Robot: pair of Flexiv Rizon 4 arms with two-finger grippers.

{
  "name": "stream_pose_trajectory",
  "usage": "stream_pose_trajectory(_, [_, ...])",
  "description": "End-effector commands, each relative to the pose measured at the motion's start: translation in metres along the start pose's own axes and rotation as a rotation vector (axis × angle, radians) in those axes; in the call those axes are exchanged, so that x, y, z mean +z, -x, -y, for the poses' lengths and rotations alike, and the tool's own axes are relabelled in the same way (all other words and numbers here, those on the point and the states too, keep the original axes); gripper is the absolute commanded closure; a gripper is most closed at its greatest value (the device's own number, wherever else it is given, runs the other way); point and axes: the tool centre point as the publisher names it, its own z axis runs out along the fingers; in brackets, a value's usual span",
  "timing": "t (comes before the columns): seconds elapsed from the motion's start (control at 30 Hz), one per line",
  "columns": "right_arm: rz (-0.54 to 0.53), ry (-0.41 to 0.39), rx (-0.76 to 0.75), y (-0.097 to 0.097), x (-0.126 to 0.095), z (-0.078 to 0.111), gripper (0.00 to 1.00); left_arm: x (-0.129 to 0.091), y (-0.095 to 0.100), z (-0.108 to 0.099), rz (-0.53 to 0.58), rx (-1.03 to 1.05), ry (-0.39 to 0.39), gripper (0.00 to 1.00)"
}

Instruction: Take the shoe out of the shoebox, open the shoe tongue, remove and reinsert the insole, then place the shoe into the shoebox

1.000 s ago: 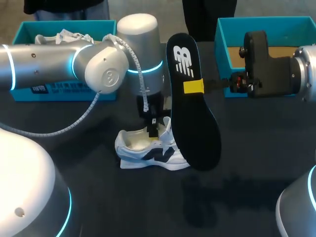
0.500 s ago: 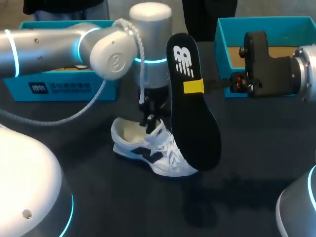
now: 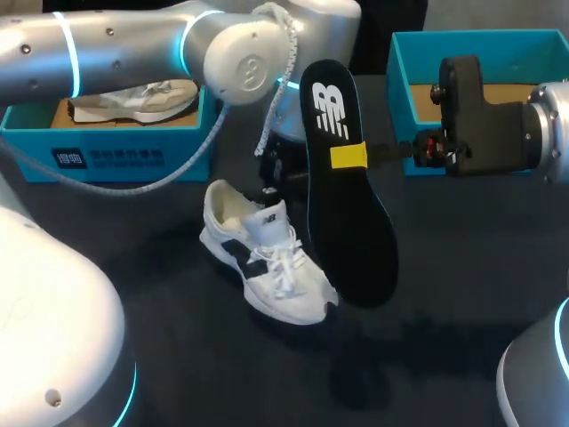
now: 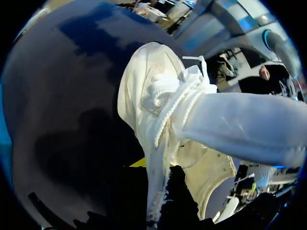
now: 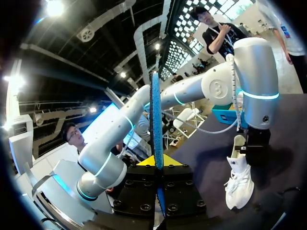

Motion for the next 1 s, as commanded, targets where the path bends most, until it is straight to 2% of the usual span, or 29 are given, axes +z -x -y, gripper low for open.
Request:
stream_pose_trajectory(0.03, [0.003,-0.002,0.003,0.0,0.003,-0.001,1.0,-0.005,0.002,0.002,-0.122,0.371,0.122,1.0])
stream_pose_trajectory(0.43, [0.003,-0.002,0.003,0.0,0.003,-0.001,1.0,-0.005,0.002,0.002,-0.122,0.371,0.122,1.0])
stream_pose_trajectory(0.57, [0.003,-0.002,0.003,0.0,0.003,-0.001,1.0,-0.004,0.007,-0.003,-0.04,0.437,0.139,1.0])
stream_pose_trajectory(0.83, [0.003,-0.002,0.003,0.0,0.003,-0.001,1.0,-0.008,0.019,-0.008,0.087,0.494,0.248,1.0])
stream_pose_trajectory(1.0, [0.003,-0.002,0.003,0.0,0.003,-0.001,1.0,-0.012,0.035,-0.007,0.09,0.52,0.309,1.0])
